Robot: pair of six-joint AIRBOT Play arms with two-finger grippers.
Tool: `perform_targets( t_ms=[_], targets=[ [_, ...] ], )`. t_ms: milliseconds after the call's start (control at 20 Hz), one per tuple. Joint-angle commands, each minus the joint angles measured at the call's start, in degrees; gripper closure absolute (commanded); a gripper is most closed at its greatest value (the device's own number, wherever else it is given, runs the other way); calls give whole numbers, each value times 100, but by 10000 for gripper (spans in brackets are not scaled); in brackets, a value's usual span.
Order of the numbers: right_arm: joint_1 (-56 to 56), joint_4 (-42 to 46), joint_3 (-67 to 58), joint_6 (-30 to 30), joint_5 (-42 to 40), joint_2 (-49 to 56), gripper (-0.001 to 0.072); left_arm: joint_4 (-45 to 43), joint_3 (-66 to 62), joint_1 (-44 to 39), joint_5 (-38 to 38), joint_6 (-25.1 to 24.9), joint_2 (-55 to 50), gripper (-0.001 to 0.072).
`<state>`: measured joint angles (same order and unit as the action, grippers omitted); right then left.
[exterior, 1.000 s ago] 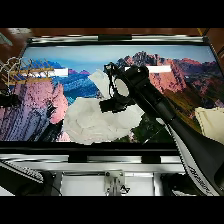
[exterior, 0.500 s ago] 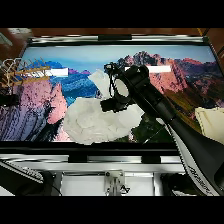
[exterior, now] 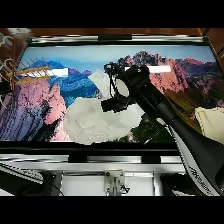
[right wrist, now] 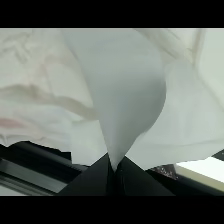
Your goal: Fold the shirts.
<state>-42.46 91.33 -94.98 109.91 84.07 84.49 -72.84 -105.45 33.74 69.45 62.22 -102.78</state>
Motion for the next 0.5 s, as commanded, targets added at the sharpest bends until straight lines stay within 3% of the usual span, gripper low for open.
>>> perform_targets(
  t_ms=[0, 250, 450],
  targets=[
    [4, 522, -7, -4, 98, -186, 652, -269, -116, -20, 22, 286, 614, 650],
    [26, 1886, -7, -68, 168, -782, 652, 107, -726, -184, 227, 1078, 1432, 650],
    [540, 2151, -7, -46, 247, -1032, 652, 256, -872, -1322, 953, 1268, 1967, 650]
  ],
)
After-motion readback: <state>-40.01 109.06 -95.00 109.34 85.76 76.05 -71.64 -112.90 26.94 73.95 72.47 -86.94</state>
